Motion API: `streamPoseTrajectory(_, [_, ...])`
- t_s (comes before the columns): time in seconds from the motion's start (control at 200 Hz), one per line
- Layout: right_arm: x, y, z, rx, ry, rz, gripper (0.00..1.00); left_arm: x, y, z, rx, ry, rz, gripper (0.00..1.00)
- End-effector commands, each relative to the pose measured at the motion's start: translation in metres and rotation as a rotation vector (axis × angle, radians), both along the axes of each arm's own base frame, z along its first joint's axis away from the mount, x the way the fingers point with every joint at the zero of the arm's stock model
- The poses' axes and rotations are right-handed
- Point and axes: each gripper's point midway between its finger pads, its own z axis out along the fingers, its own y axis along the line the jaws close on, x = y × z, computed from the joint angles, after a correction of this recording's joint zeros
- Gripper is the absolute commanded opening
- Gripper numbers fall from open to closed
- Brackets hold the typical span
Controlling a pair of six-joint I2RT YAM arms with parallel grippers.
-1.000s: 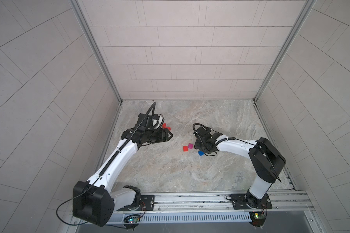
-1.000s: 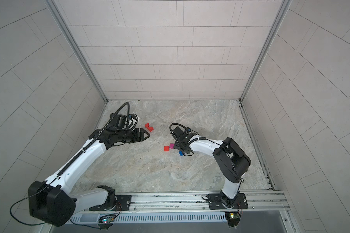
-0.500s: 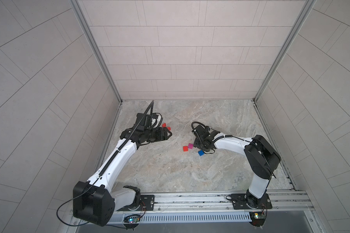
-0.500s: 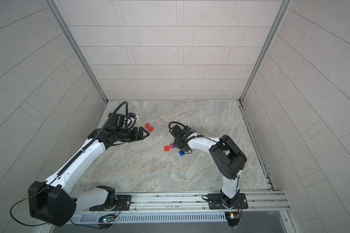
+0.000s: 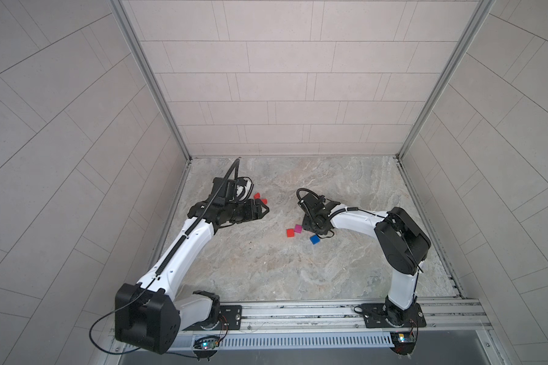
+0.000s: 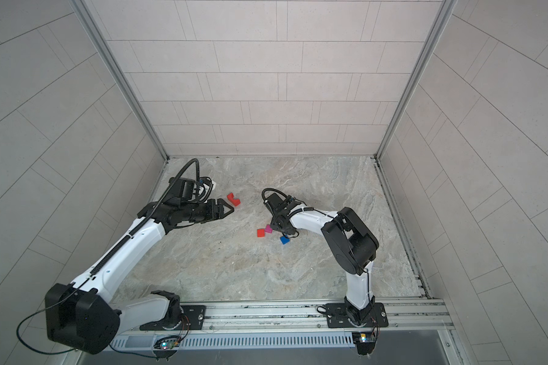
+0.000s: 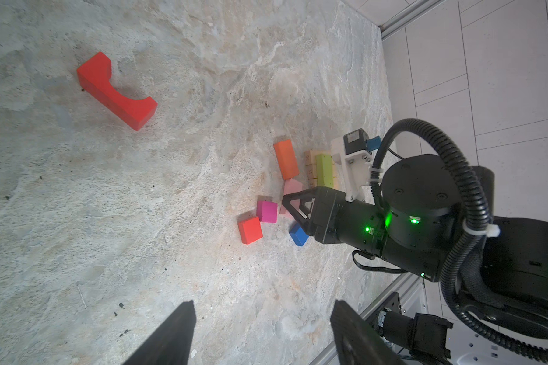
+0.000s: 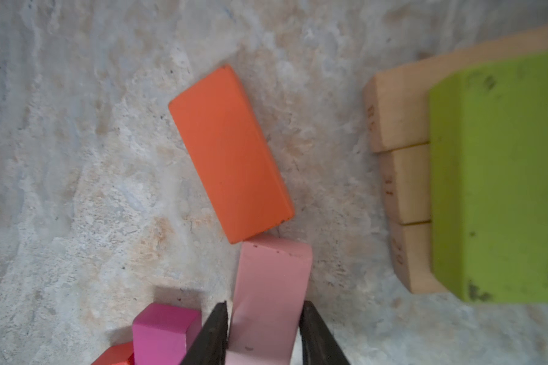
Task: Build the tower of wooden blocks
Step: 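Lower the right gripper over the pink block and close on it, then lift the pink block with the right gripper and carry it to the planks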
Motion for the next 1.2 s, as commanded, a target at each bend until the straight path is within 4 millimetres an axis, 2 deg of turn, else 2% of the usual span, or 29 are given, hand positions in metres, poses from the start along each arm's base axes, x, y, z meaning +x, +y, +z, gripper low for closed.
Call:
streamPoseTrajectory(0.0, [-0.004,-0.011,-0.004,-0.068,0.03,0.01,0.34,0.001,0.001,-0.001,-0.015,0.0,0.005,0.75])
streamPoseTrajectory(0.2, [-0.005,-0.015,-0.002,-0.107,0.036,0.041,0.29,0.001,0.0,-0.002,-0.02,0.003,0.007,0.75])
streamPoseTrajectory(0.255, [-0.005,-0.017,-0.001,-0.12,0.035,0.047,0.24,0.001,0.001,-0.003,-0.019,0.005,0.008,0.75])
streamPoseTrajectory(0.4, [-0.005,-0.018,0.002,-0.134,0.034,0.071,0.22,0.001,0.001,-0.002,-0.019,0.003,0.009,0.74])
streamPoseTrajectory(0.515, [-0.004,-0.014,0.005,-0.14,0.041,0.117,0.14,0.001,0.0,-0.003,-0.02,0.005,0.008,0.75])
streamPoseTrajectory(0.55, [-0.004,-0.011,0.007,-0.135,0.043,0.146,0.05,0.002,0.001,-0.004,-0.019,0.007,0.01,0.75])
streamPoseTrajectory(0.59, [-0.003,-0.007,0.008,-0.13,0.048,0.175,0.0,0.001,0.001,-0.004,-0.02,0.008,0.01,0.75])
streamPoseTrajectory(0.796, [-0.004,-0.001,0.016,-0.107,0.035,0.242,0.0,0.002,0.0,-0.007,-0.025,0.018,0.017,0.75])
streamPoseTrajectory(0.936, [-0.006,-0.001,0.031,-0.096,-0.002,0.27,0.0,0.001,-0.003,-0.01,-0.042,0.04,0.004,0.75])
streamPoseTrajectory(1.196, [-0.006,-0.02,0.063,-0.1,-0.066,0.294,0.01,0.001,-0.007,-0.012,-0.061,0.057,0.0,0.76])
